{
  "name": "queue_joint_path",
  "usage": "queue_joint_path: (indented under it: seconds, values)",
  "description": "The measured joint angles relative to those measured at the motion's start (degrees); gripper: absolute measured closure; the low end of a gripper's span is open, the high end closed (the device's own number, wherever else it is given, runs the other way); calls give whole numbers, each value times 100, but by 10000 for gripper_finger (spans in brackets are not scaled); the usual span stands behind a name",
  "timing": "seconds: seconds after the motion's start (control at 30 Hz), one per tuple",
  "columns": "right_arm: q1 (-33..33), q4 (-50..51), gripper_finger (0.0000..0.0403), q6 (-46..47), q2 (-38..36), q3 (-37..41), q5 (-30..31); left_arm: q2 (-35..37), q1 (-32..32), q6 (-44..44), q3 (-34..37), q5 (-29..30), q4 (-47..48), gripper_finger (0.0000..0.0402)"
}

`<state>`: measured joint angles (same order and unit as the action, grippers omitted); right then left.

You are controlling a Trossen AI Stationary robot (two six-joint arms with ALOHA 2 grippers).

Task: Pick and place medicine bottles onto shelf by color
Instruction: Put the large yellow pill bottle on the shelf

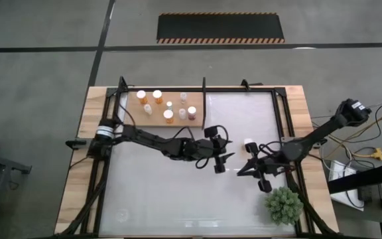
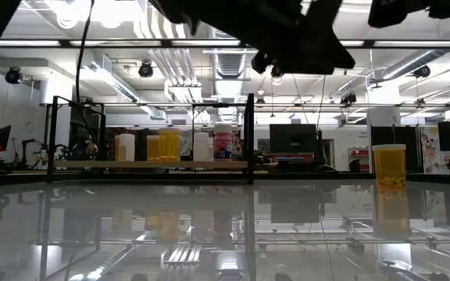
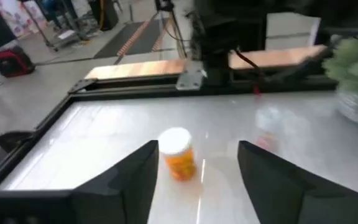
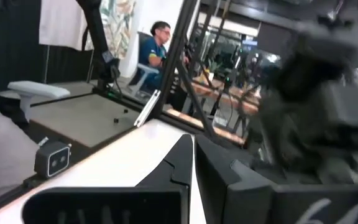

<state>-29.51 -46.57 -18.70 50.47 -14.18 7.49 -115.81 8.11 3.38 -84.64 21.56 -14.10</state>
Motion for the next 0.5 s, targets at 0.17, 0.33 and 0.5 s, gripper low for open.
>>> queue_joint_path:
  seconds: [0.17,0.33,0.5]
  values:
    - [-184,12,394,-191,-367,120,-3,-389,-241,1,-148,-338,-585,179]
    - [-325,7,394,-307,-676,199,-18,-789,-453,-121,-135,-782,-1494,178]
    - [-324,-1,394,-331,-813,223,-42,-1155,-575,-161,-127,-808,-2283,178]
